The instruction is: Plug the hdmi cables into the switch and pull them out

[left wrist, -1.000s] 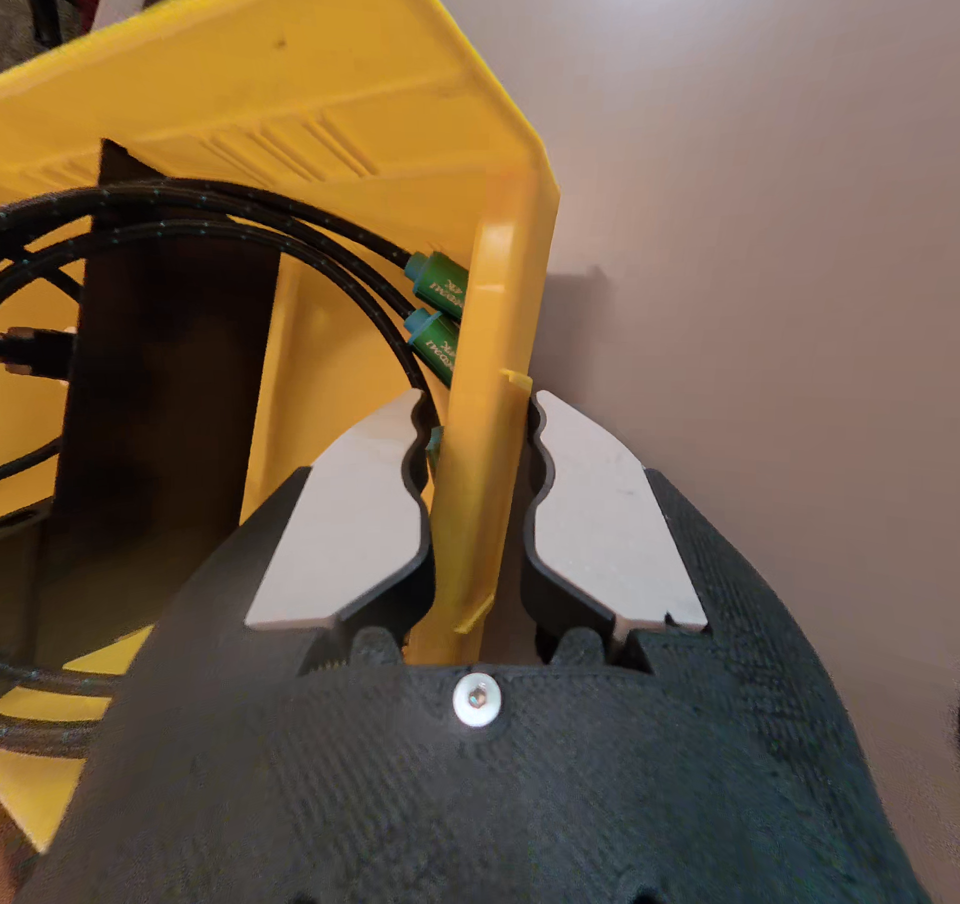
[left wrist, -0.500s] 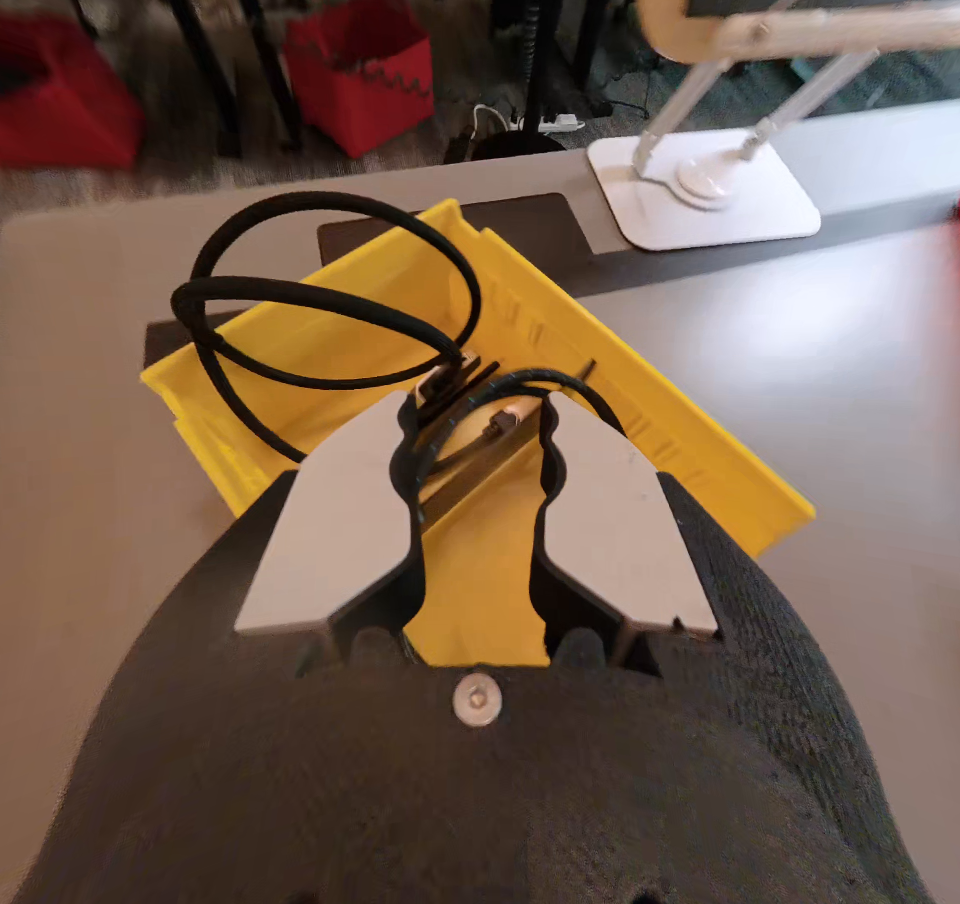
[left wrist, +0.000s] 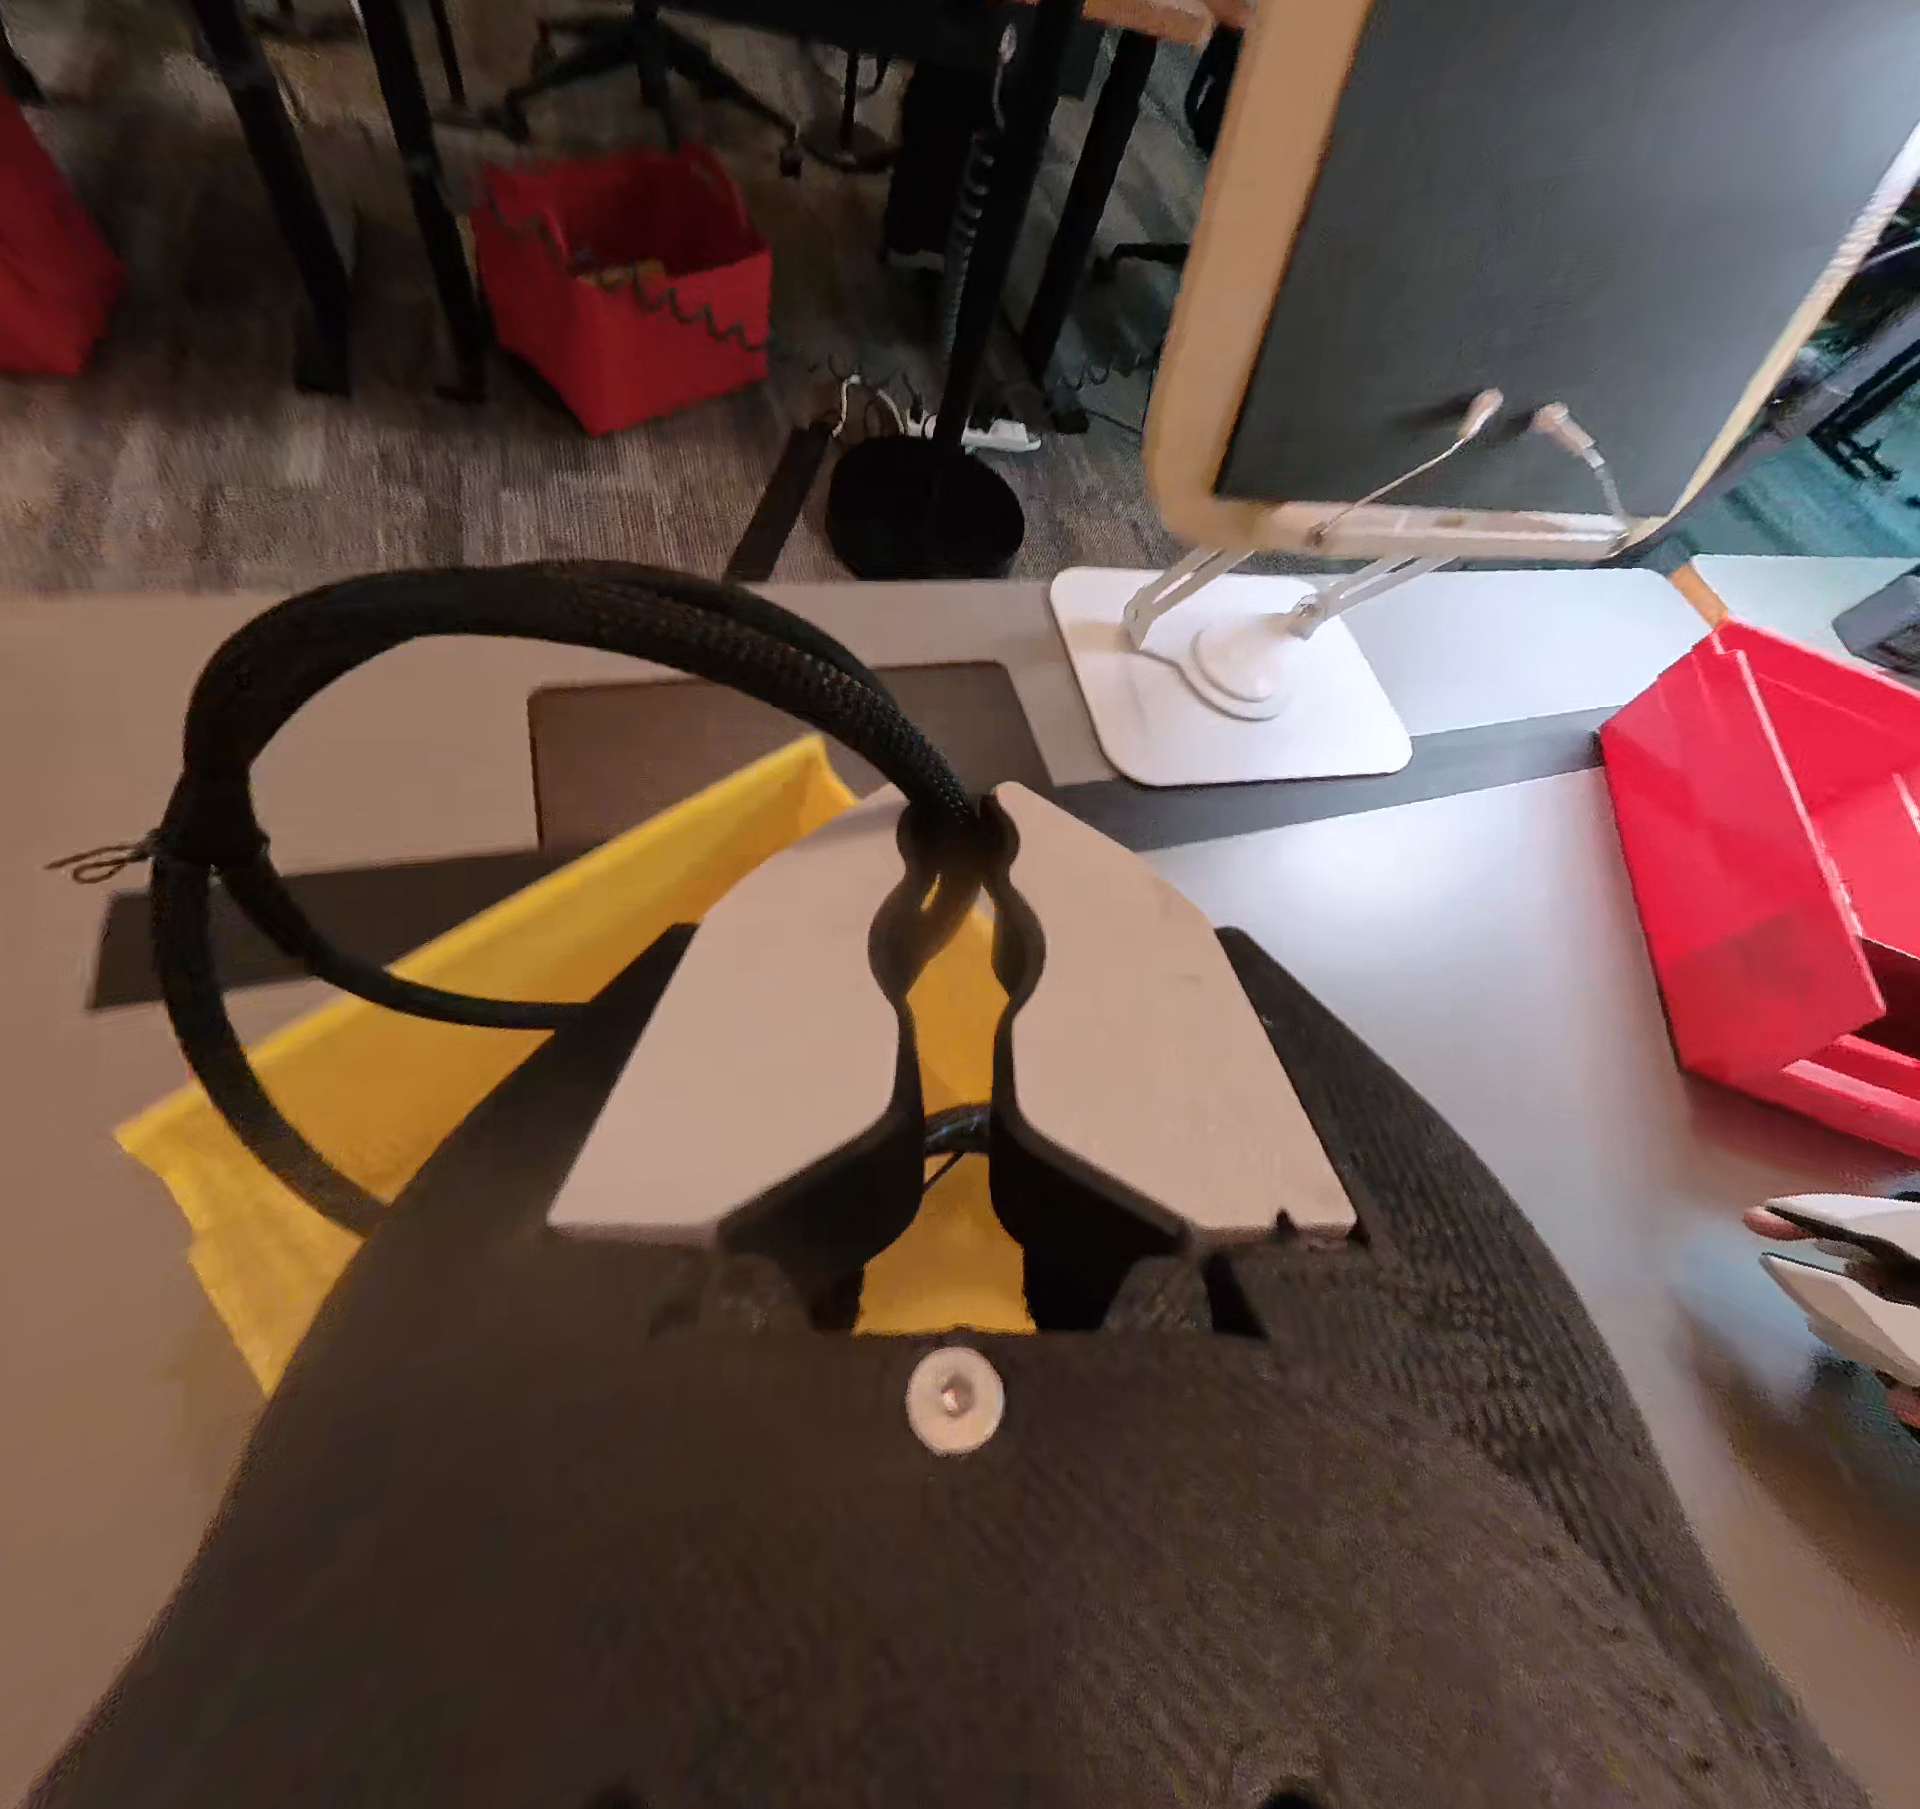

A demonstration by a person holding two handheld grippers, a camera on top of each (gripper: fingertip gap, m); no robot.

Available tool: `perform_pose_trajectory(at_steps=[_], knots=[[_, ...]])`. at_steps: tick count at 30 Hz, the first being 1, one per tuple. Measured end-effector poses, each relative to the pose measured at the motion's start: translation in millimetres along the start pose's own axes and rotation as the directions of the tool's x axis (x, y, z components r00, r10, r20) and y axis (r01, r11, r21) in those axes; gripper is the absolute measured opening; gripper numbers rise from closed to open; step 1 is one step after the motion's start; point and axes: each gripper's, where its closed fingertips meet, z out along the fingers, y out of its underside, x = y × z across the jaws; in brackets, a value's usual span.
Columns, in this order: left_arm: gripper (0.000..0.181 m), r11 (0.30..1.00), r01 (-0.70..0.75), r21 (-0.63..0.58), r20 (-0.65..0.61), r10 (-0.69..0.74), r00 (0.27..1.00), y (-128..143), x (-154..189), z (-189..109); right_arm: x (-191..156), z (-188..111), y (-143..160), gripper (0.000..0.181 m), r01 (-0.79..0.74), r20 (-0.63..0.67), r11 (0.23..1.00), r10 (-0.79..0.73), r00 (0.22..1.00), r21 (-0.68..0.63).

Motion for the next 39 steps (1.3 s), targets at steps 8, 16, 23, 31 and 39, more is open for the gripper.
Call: perform_pose_trajectory(at_steps=[8, 16, 23, 31, 39], knots=[[0.01, 0.971, -0.207, 0.122, 0.0, 0.209, 0.978, -114, 72, -62, 0, -3, -6, 0.017, -0.009, -0.001, 1.0, 0.009, 1.0, 0.027], [0.01, 0.896, -0.406, 0.182, -0.07, 0.424, 0.903, -170, 175, -121, -3, -5, -13, 0.018, -0.022, 0.014, 0.997, 0.021, 1.0, 0.072], [0.014, 0.832, -0.507, 0.223, -0.292, 0.554, 0.78, -139, 281, -142, -6, -11, -26, 0.02, -0.011, 0.022, 0.99, 0.008, 1.0, 0.141], [0.015, 0.846, -0.494, 0.203, -0.608, 0.504, 0.613, -28, 360, -110, -10, -37, -90, 0.039, 0.023, 0.048, 0.953, -0.039, 0.998, 0.302], [0.014, 0.85, -0.49, 0.192, -0.783, 0.434, 0.446, 48, 418, -87, -19, -19, -131, 0.037, 0.062, 0.205, 0.99, -0.088, 0.975, 0.129]])
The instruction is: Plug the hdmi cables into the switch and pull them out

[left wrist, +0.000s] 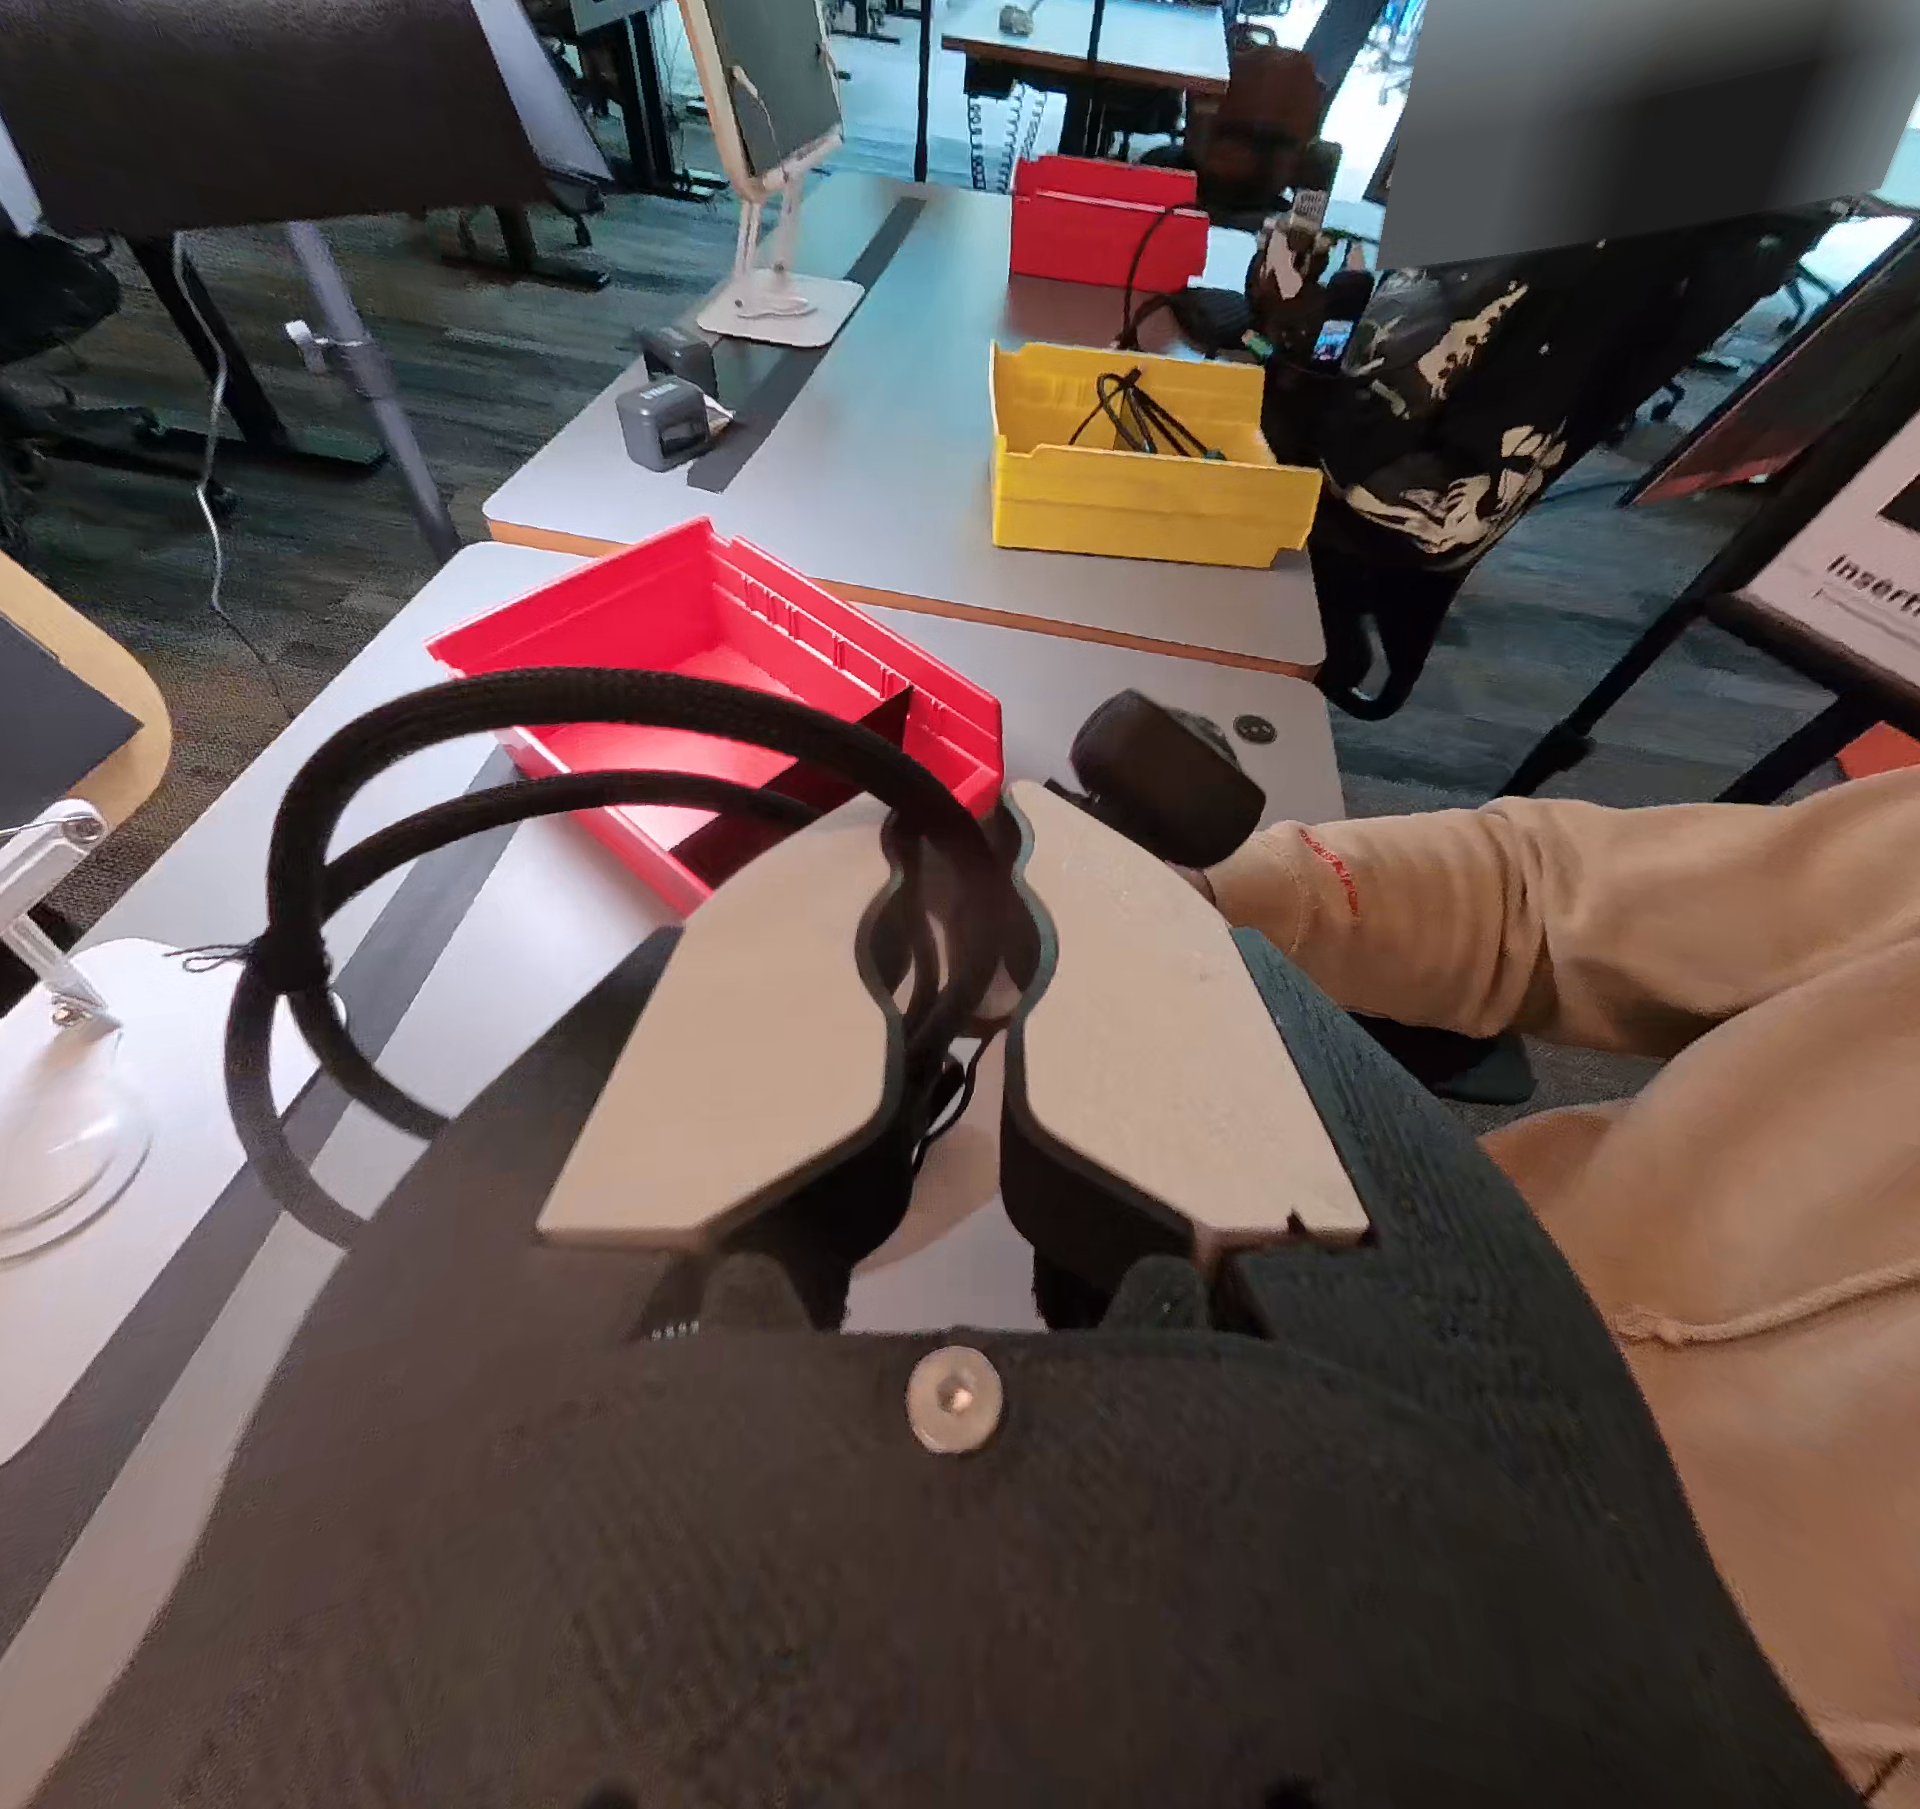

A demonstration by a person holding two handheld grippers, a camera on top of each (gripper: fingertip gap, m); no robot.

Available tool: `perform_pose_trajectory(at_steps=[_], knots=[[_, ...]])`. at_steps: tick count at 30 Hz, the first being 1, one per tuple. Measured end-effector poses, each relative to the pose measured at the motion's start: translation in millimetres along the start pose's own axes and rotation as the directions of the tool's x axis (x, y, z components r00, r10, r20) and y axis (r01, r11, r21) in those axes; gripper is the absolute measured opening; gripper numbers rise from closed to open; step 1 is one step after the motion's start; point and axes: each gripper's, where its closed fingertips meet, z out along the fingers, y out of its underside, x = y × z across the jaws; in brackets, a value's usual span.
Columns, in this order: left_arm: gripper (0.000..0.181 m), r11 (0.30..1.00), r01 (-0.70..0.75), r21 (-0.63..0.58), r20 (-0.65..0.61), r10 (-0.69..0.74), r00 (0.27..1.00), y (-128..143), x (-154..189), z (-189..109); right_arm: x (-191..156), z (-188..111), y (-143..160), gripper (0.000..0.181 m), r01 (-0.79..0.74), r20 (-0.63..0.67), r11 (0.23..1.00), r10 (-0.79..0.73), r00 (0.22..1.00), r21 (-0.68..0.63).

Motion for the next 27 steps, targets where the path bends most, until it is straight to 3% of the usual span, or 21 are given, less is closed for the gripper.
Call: perform_pose_trajectory(at_steps=[3, 7, 12, 14, 17, 21, 23, 27], knots=[[0.018, 0.999, -0.027, -0.021, 0.068, 0.028, 0.997, 7, -14, 11, -11, 16, 3, 0.033, 0.008, 0.085, 1.0, -0.008, 0.996, -0.008], [0.043, 0.997, -0.07, -0.031, 0.199, 0.075, 0.977, 21, -37, 3, -24, 18, -4, 0.032, -0.183, 0.239, 0.974, 0.148, 0.96, 0.133], [0.045, 0.967, -0.095, 0.237, 0.305, 0.019, 0.952, 31, -48, -30, -3, -6, -27, 0.032, -0.375, 0.365, 0.885, 0.264, 0.893, 0.276], [0.042, 0.947, -0.04, 0.32, 0.27, -0.051, 0.961, 46, -53, -35, 11, -14, -38, 0.032, -0.411, 0.371, 0.852, 0.285, 0.884, 0.324], [0.043, 0.916, 0.127, 0.381, 0.104, -0.179, 0.978, 70, -59, -27, 27, -23, -58, 0.033, -0.459, 0.402, 0.801, 0.302, 0.864, 0.385], [0.037, 0.843, 0.293, 0.452, -0.172, -0.24, 0.955, 67, -46, -20, 19, -22, -73, 0.033, -0.515, 0.488, 0.737, 0.285, 0.825, 0.439], [0.021, 0.846, 0.282, 0.453, -0.212, -0.206, 0.955, 69, -40, -20, 7, -13, -66, 0.033, -0.503, 0.499, 0.759, 0.273, 0.822, 0.413], [0.021, 0.898, 0.229, 0.375, -0.135, -0.192, 0.972, 81, -45, -19, 4, -1, -52, 0.035, -0.492, 0.472, 0.794, 0.302, 0.828, 0.356]])
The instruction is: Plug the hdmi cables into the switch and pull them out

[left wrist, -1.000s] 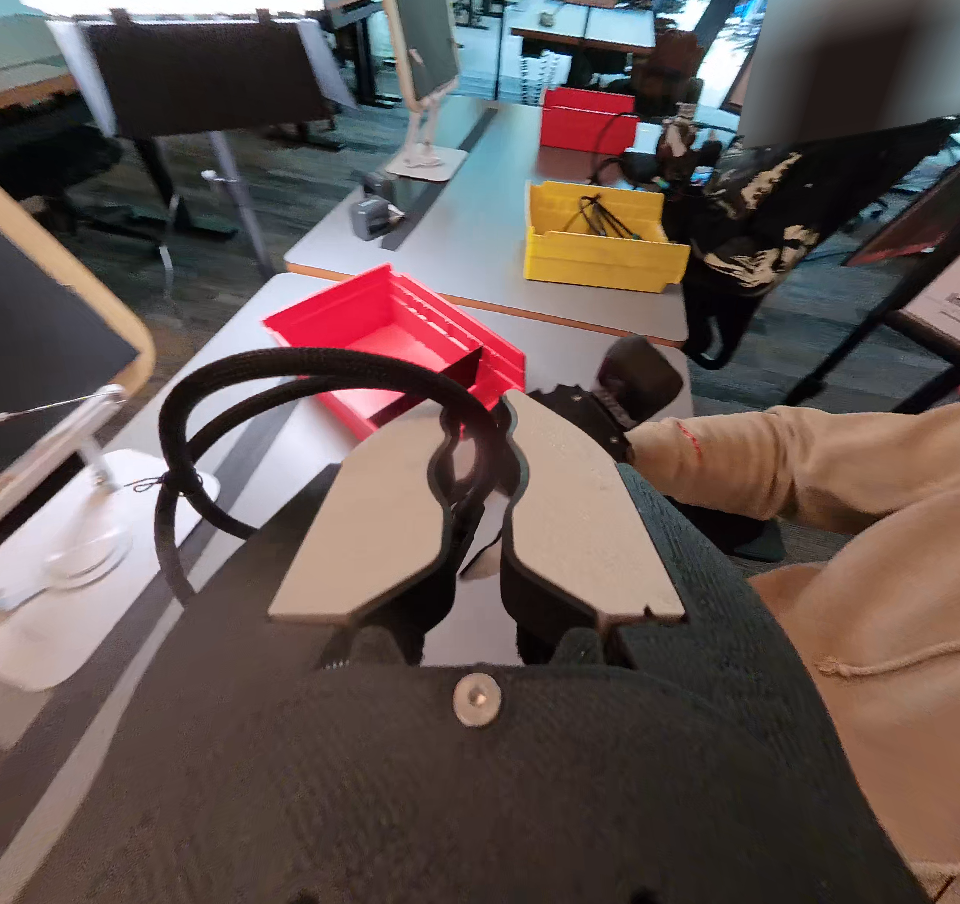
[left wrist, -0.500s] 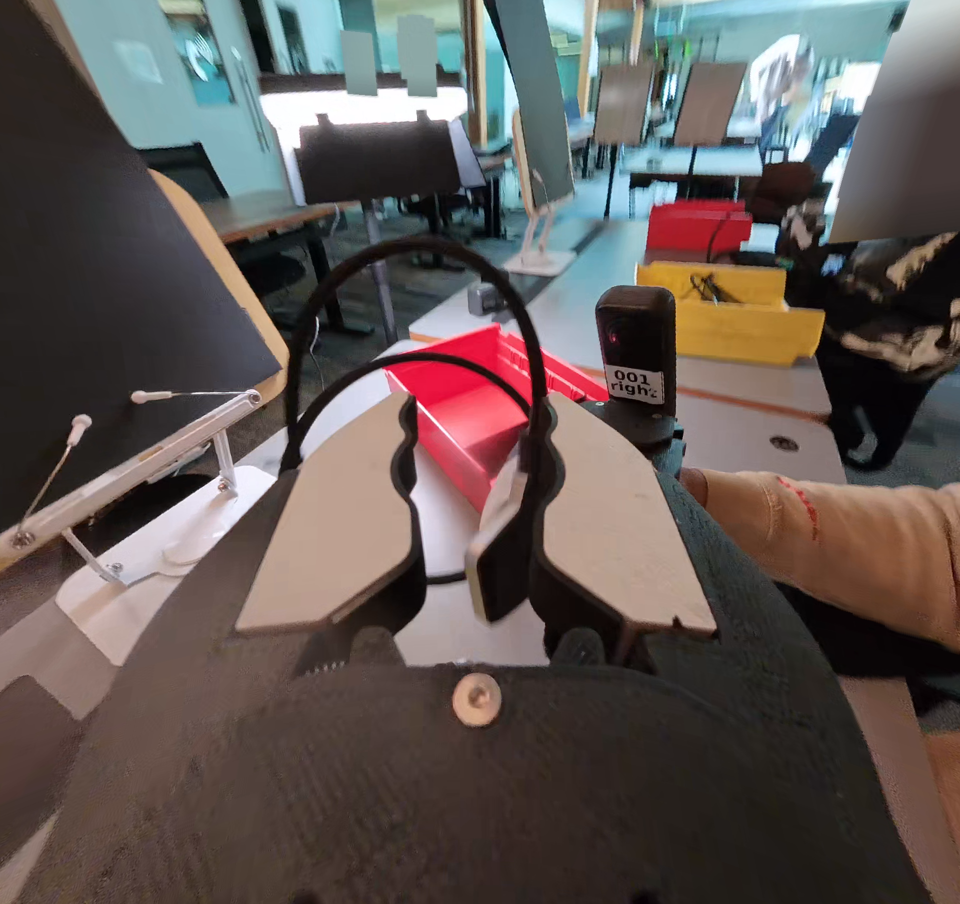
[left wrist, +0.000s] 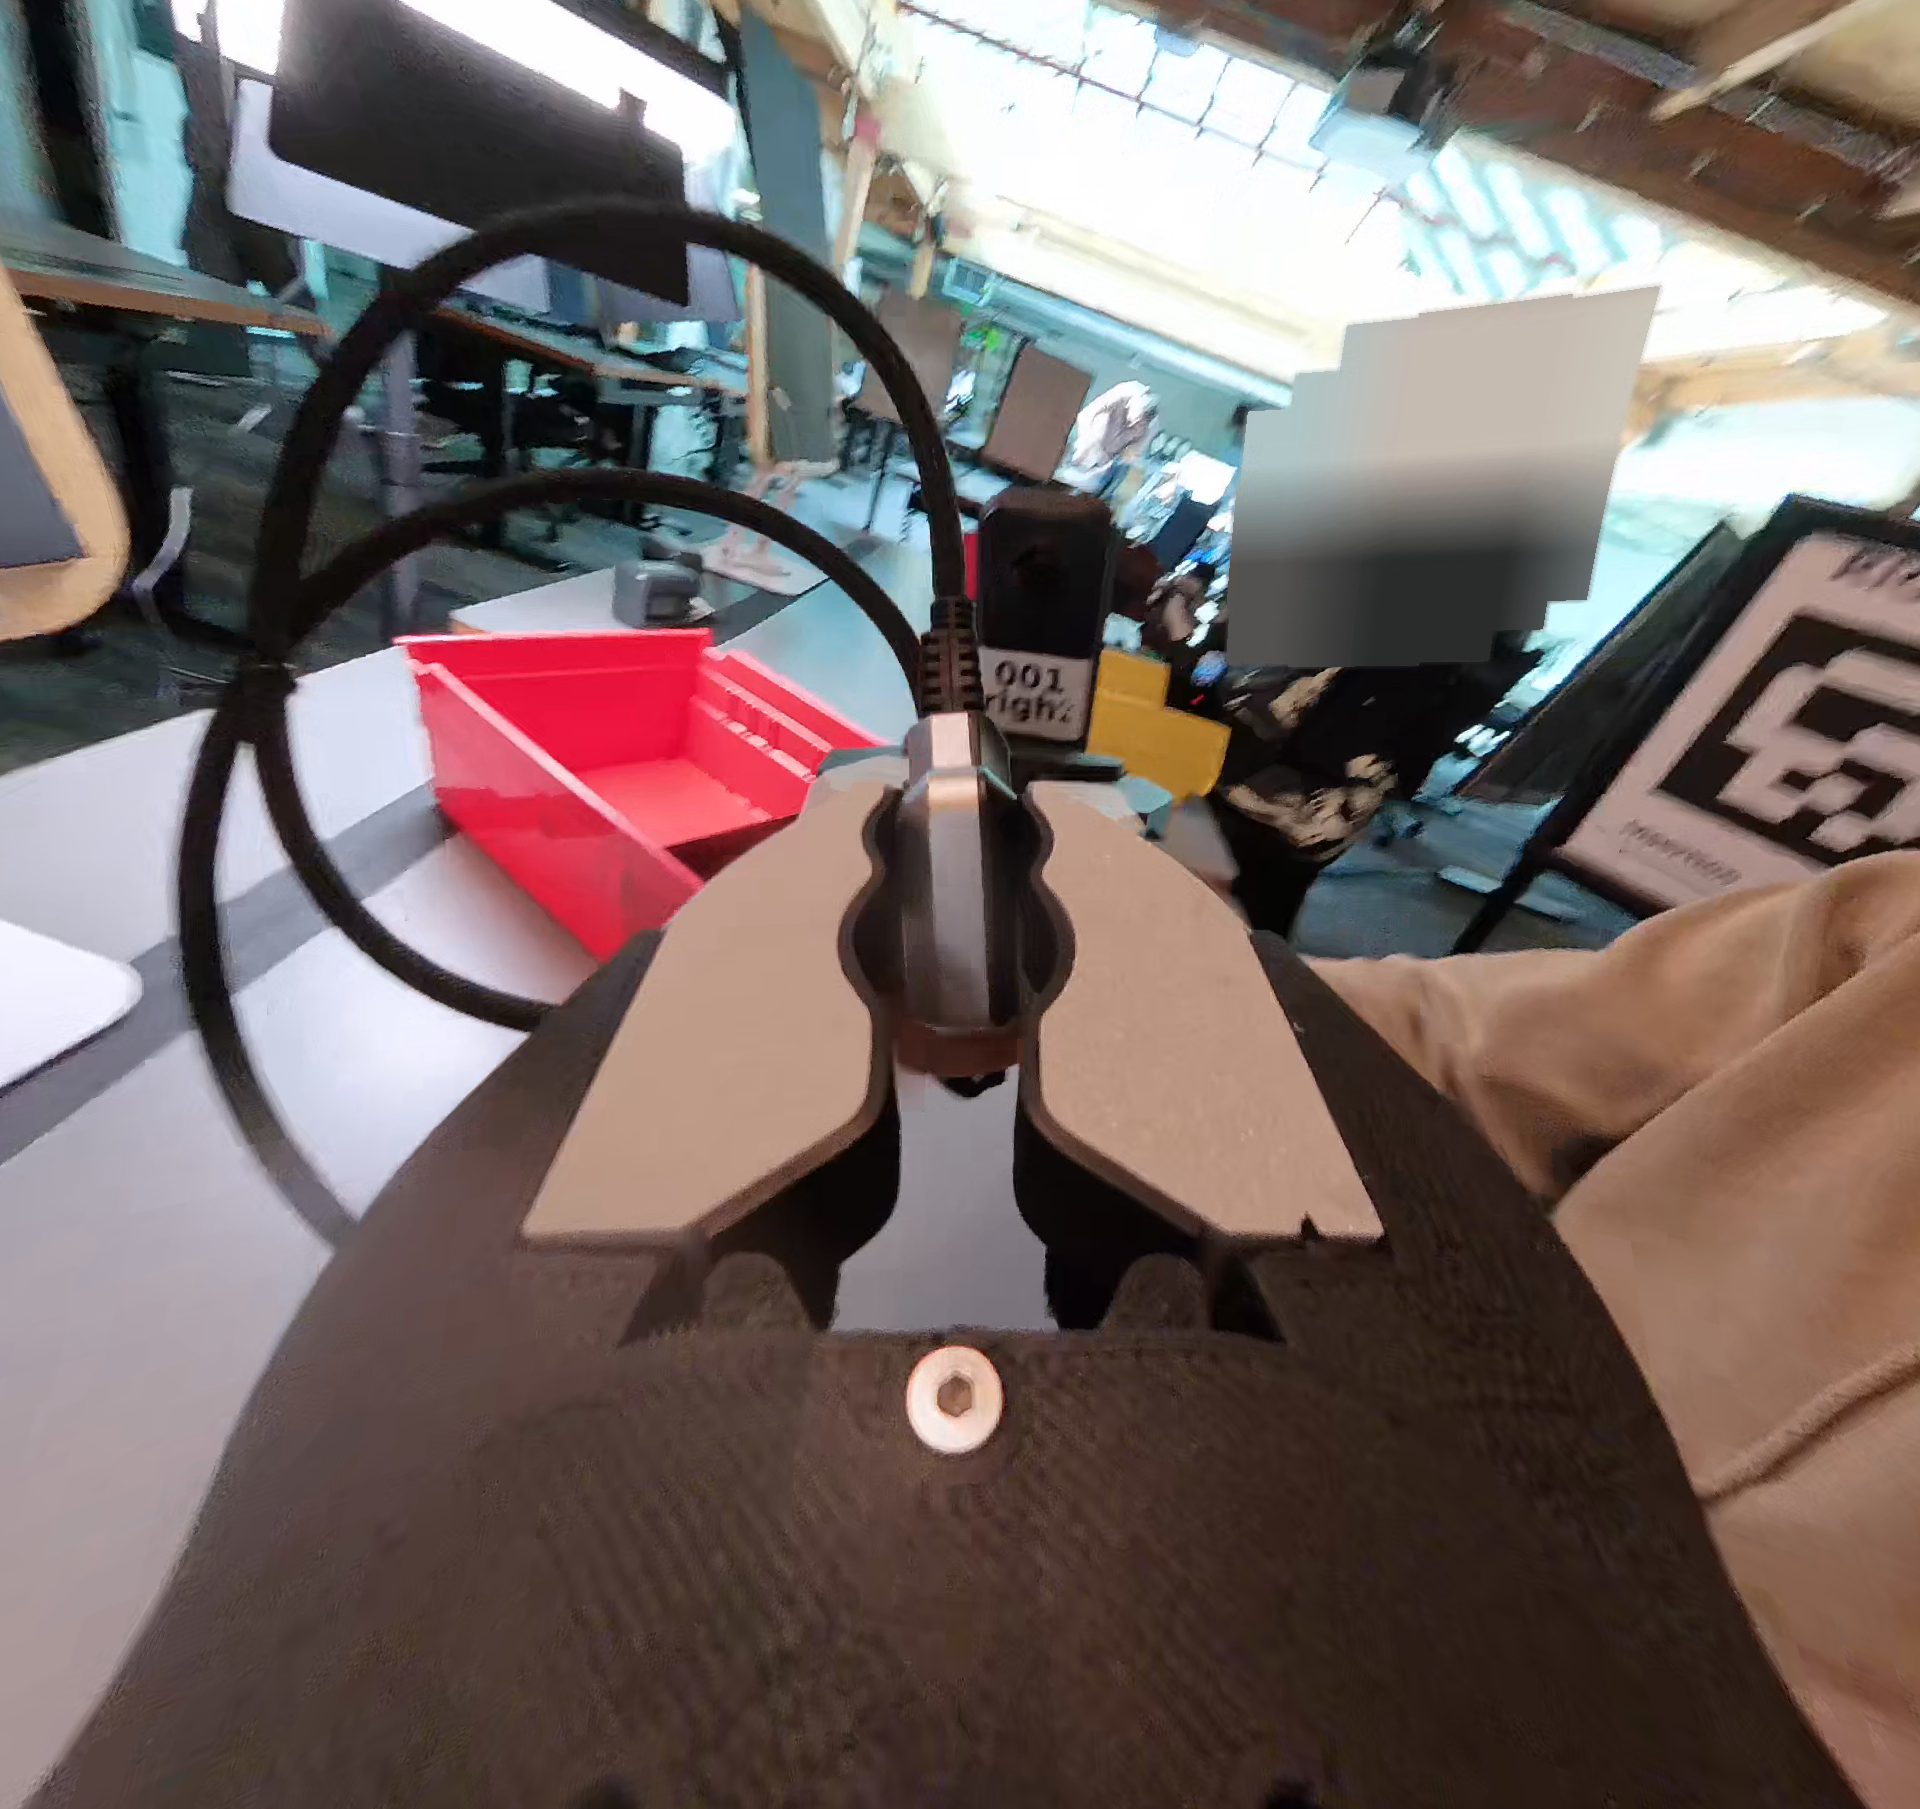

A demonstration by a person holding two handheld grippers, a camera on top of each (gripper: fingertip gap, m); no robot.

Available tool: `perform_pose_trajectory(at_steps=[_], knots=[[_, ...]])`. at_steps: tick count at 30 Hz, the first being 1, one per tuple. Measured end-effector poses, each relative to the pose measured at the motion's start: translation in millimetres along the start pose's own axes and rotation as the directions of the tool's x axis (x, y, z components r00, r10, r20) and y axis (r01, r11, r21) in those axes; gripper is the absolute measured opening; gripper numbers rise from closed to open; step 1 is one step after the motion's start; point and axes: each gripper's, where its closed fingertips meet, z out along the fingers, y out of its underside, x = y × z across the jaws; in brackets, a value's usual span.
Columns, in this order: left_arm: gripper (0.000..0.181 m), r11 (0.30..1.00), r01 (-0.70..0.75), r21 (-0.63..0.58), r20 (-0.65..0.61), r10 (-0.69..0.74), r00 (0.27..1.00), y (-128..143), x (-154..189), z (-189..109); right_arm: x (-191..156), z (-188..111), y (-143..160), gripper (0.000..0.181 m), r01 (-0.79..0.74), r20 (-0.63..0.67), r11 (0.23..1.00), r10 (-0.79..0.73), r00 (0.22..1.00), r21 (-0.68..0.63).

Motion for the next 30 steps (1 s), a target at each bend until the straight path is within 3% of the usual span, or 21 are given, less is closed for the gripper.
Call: perform_pose_trajectory(at_steps=[2, 6, 9, 12, 16, 21, 25, 30], knots=[[0.021, 0.997, -0.065, -0.045, 0.068, 0.068, 0.995, 3, -5, -4, 7, -1, 9, 0.036, -0.014, -0.033, 0.997, 0.011, 0.999, -0.079], [0.021, 0.997, -0.066, -0.046, 0.118, 0.071, 0.99, -5, -9, -19, 19, -17, 22, 0.04, 0.031, -0.102, 0.965, -0.06, 0.993, -0.261], [0.021, 0.998, -0.059, -0.032, 0.131, 0.062, 0.989, -10, -12, -28, 27, -31, 30, 0.035, 0.115, -0.144, 0.908, -0.187, 0.972, -0.404], [0.021, 0.998, -0.054, -0.024, 0.159, 0.057, 0.986, -11, -19, -35, 18, -40, 38, 0.034, 0.167, -0.091, 0.841, -0.247, 0.965, -0.514], [0.021, 0.999, -0.039, 0.002, 0.187, 0.038, 0.982, -16, -26, -44, 26, -62, 44, 0.035, 0.228, -0.104, 0.716, -0.388, 0.916, -0.66], [0.022, 0.999, -0.03, -0.037, 0.182, 0.037, 0.983, -5, -27, -35, 15, -52, 24, 0.031, 0.217, -0.107, 0.813, -0.322, 0.941, -0.54], [0.021, 0.997, -0.032, -0.064, 0.152, 0.041, 0.987, 5, -22, -19, 14, -34, 38, 0.037, 0.171, -0.096, 0.842, -0.254, 0.962, -0.511], [0.021, 0.997, -0.005, -0.077, 0.099, 0.013, 0.995, 14, -14, -4, 13, -17, 44, 0.041, 0.06, -0.075, 0.923, -0.096, 0.993, -0.381]])
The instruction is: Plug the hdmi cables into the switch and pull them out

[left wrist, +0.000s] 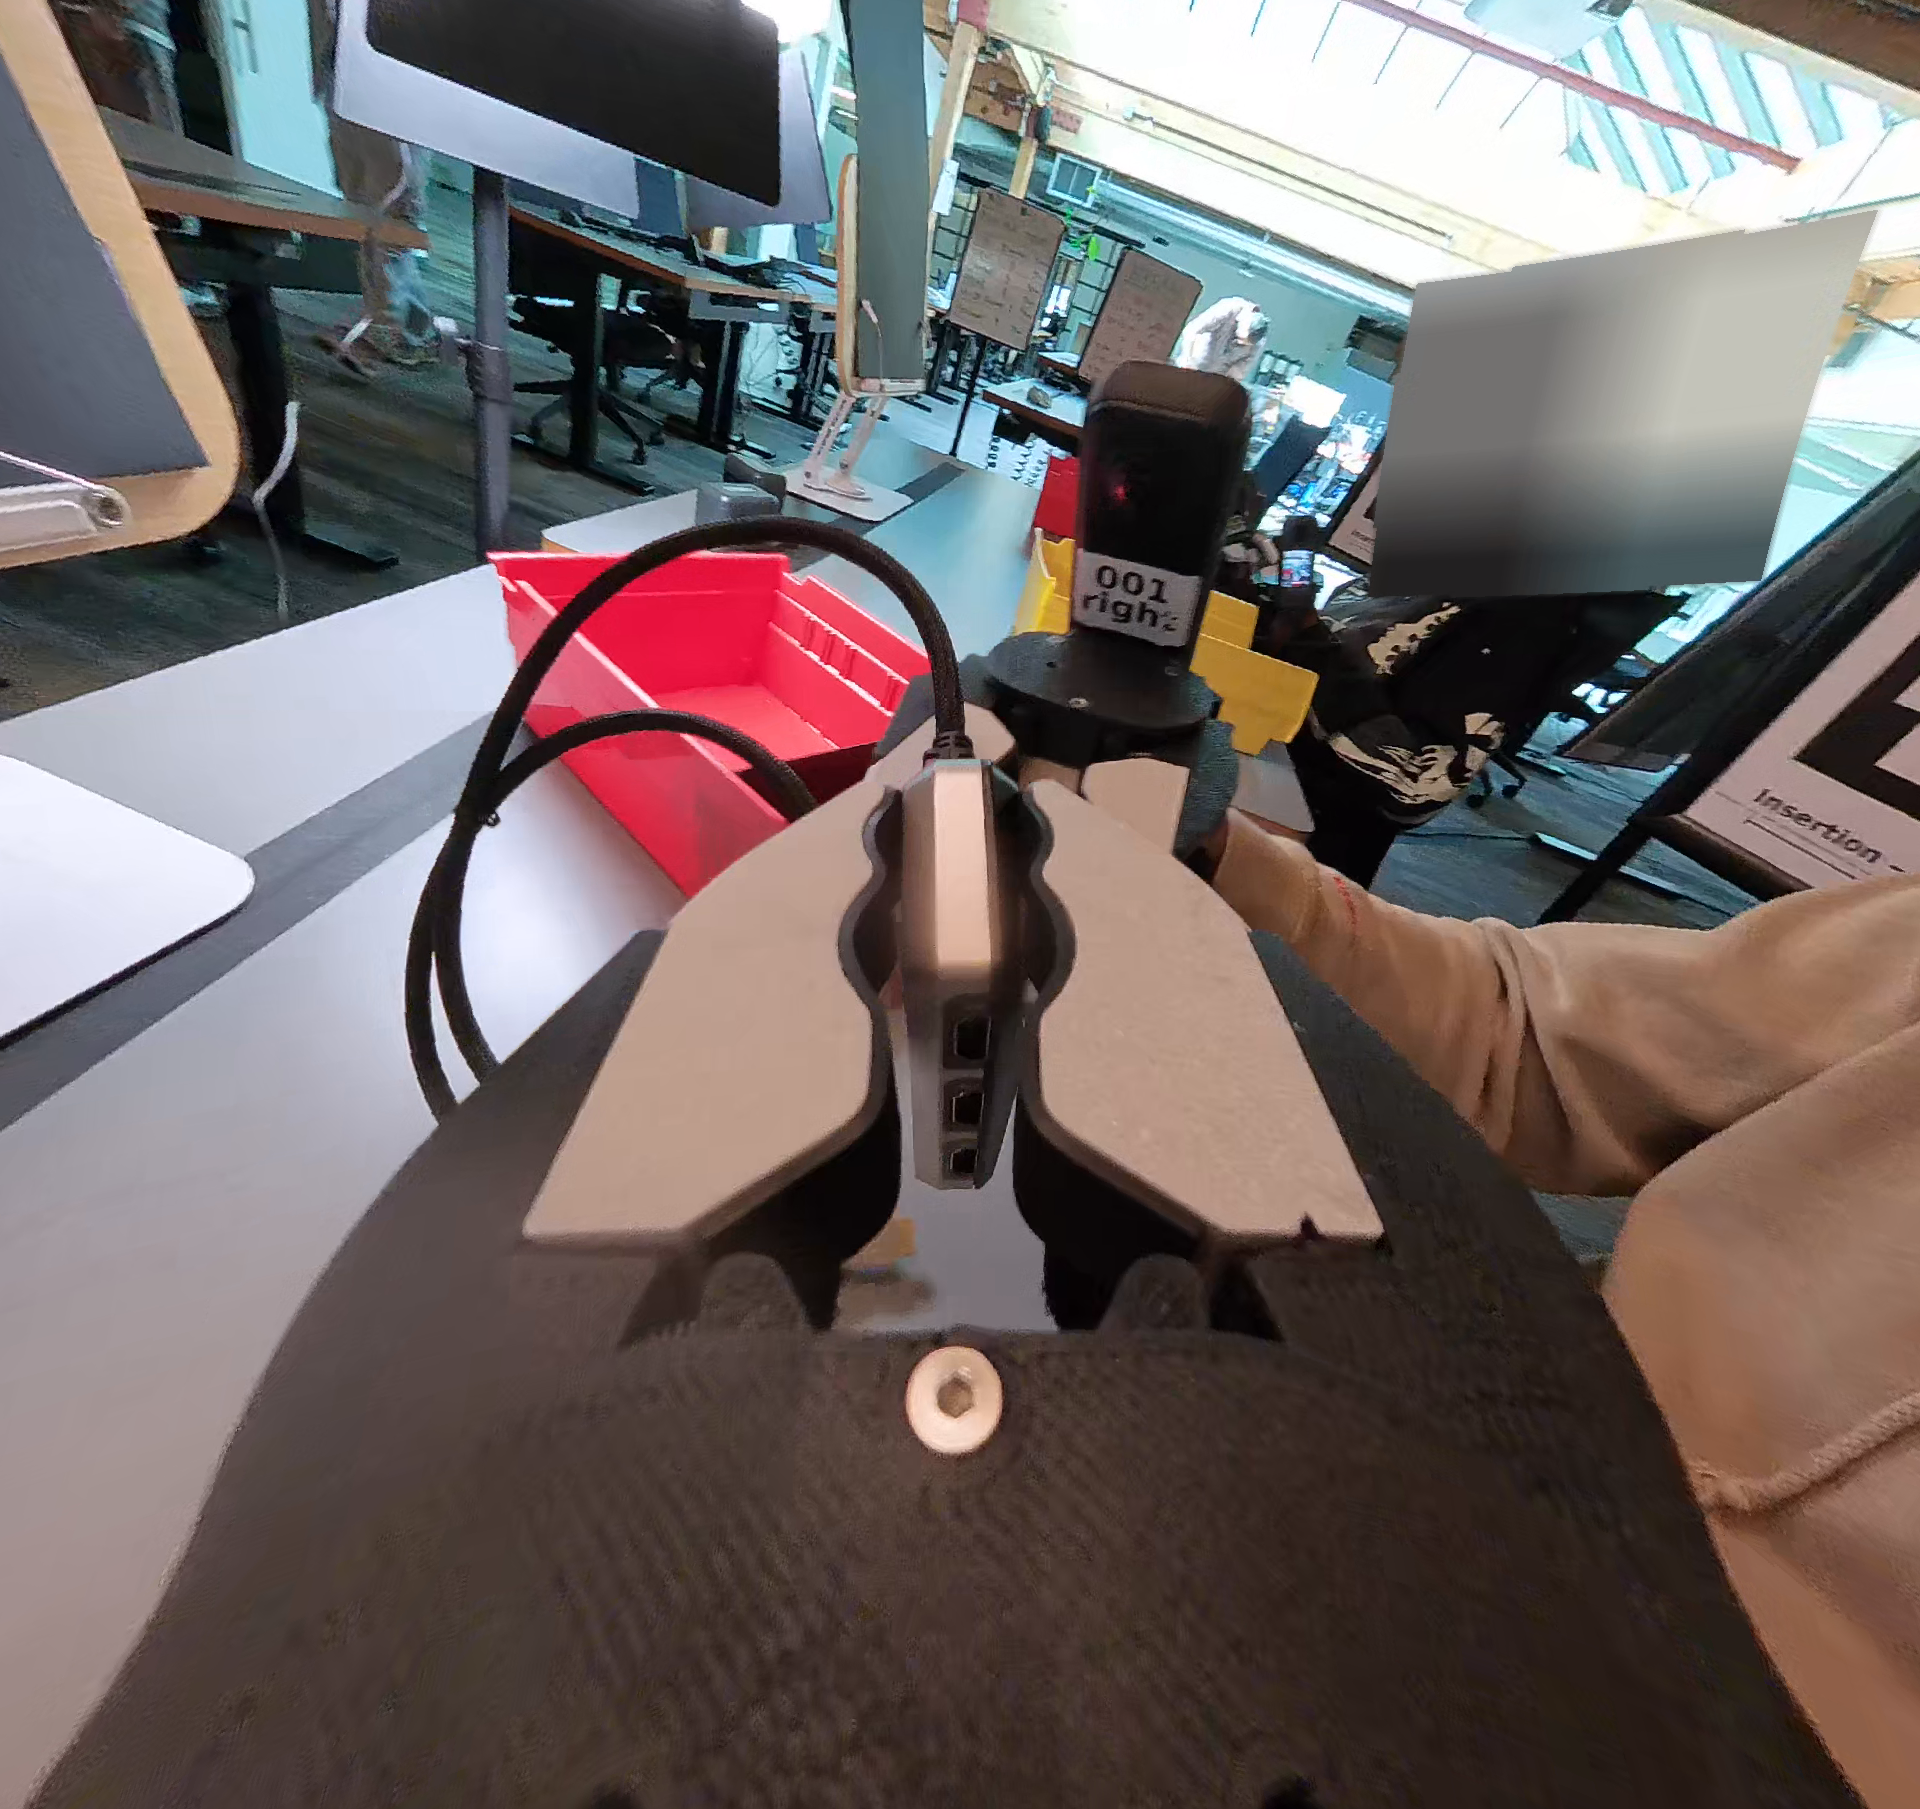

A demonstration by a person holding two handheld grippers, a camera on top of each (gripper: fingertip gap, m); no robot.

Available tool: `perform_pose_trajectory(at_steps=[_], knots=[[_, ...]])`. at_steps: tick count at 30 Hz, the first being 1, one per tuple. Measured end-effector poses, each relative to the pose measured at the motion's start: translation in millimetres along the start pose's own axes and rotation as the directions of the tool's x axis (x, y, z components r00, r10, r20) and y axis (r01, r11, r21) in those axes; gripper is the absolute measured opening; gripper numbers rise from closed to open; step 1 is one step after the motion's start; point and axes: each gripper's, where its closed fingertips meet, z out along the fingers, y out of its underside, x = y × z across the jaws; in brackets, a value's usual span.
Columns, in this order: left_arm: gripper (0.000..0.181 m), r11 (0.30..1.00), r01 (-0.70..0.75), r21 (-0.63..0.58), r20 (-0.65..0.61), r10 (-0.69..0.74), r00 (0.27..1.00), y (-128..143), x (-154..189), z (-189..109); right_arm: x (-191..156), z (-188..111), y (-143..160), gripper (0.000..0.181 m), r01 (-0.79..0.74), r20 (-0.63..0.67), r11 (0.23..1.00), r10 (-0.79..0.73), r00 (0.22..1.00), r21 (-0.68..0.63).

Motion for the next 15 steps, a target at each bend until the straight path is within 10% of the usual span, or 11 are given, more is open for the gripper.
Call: perform_pose_trajectory(at_steps=[15], knots=[[0.028, 0.998, -0.029, 0.058, -0.019, 0.03, 0.999, -9, 5, -7, -6, -23, -16, 0.025, -0.074, 0.155, 0.985, 0.05, 0.987, 0.155]])
